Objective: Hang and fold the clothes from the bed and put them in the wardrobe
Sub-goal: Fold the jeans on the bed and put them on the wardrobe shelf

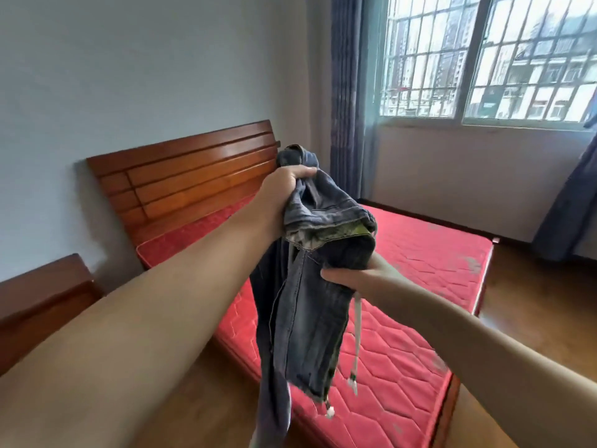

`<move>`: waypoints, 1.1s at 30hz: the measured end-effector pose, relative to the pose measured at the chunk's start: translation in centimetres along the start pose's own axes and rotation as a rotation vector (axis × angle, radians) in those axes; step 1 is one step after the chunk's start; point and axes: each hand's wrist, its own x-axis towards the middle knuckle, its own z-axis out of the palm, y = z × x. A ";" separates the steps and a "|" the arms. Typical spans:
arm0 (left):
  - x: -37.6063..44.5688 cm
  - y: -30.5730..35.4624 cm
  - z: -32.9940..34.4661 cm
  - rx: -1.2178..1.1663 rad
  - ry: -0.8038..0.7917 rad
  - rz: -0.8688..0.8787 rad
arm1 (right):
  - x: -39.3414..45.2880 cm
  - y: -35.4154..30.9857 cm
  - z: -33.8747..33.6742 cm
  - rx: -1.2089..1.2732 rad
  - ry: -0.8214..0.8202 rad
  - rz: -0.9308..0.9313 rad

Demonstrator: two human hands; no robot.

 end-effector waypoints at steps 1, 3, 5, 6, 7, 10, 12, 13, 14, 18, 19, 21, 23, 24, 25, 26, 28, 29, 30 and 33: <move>1.5 0.4 -0.3 0.014 -0.013 -0.006 | 2.1 0.8 0.1 -0.065 0.104 -0.038; 4.4 1.9 -0.7 0.053 0.012 -0.003 | 6.7 2.1 -0.6 -0.163 0.248 -0.101; 7.9 3.6 -1.0 0.122 0.071 0.046 | 10.7 2.9 -2.2 -0.192 0.295 -0.188; 9.4 4.7 -1.0 0.162 0.091 0.079 | 12.3 2.8 -3.1 -0.178 0.268 -0.217; 10.8 5.7 -1.1 0.178 0.085 0.102 | 13.8 2.8 -3.9 -0.167 0.224 -0.219; 14.2 8.1 -0.9 0.080 -0.079 0.105 | 17.9 3.7 -5.6 -0.420 0.157 -0.067; 16.5 9.7 -1.0 0.063 -0.169 0.111 | 20.5 4.6 -6.0 -0.637 0.176 -0.014; 17.4 10.3 -1.2 0.101 -0.202 0.099 | 21.3 4.7 -6.2 -0.672 0.221 -0.037; 18.2 10.8 -1.7 0.189 -0.215 0.083 | 21.9 4.3 -6.7 -0.688 0.291 -0.080; 24.9 10.5 -5.9 0.883 -0.235 0.176 | 25.8 3.0 -9.6 -0.720 0.590 -0.116; 27.0 9.7 -7.0 1.032 -0.210 0.220 | 26.8 2.7 -10.2 -0.663 0.593 -0.052; 31.1 7.4 -9.1 1.110 -0.253 0.190 | 28.3 2.6 -10.4 -0.517 0.502 0.114; 35.1 4.7 -11.0 1.018 -0.371 0.098 | 29.4 3.6 -9.7 -0.416 0.423 0.296; 36.7 3.7 -11.8 0.964 -0.404 0.058 | 29.8 4.4 -9.2 -0.353 0.399 0.354; 38.2 2.8 -12.6 0.891 -0.422 -0.001 | 30.1 5.4 -8.7 -0.290 0.380 0.390; 39.4 2.2 -13.4 0.798 -0.434 -0.113 | 30.2 6.2 -8.1 -0.234 0.360 0.424; 41.3 1.2 -14.6 0.569 -0.506 -0.413 | 30.3 7.2 -6.8 -0.100 0.272 0.480; 42.1 0.8 -14.8 0.448 -0.557 -0.521 | 30.3 7.8 -6.3 -0.009 0.224 0.514; 42.7 0.4 -14.8 0.352 -0.577 -0.586 | 30.4 8.1 -5.8 0.086 0.199 0.543; 44.0 -0.8 -13.8 0.258 -0.550 -0.668 | 31.2 9.5 -4.6 0.120 0.253 0.577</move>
